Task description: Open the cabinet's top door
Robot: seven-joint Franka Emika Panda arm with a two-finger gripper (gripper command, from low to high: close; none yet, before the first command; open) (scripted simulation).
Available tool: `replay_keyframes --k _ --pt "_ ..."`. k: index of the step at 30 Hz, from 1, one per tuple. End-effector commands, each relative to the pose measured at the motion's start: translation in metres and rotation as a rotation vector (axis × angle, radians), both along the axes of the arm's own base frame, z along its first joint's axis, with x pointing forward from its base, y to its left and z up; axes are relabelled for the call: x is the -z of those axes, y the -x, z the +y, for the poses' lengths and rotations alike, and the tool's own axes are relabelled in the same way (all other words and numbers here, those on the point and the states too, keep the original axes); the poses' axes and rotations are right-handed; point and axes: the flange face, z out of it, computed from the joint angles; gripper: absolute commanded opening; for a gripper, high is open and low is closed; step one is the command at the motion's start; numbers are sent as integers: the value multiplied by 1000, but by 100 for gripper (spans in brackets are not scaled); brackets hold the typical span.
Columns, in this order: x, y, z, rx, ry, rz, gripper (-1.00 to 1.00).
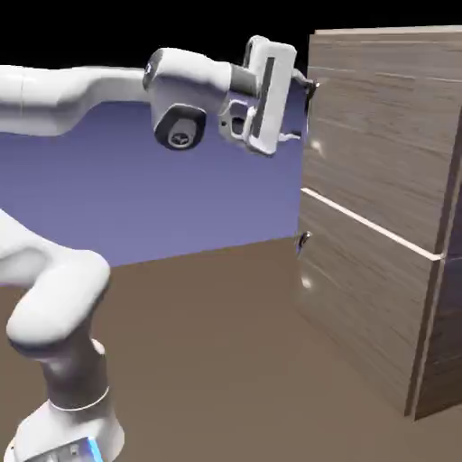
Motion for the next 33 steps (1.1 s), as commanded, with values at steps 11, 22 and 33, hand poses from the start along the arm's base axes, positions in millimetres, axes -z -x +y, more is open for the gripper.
replay_keyframes --k 11,22,33 --pt "-11 -8 79 72 -649 -225 0" --pt "53 -61 154 87 -1304 -294 0" --pt "95 -140 171 113 -1553 -283 0"
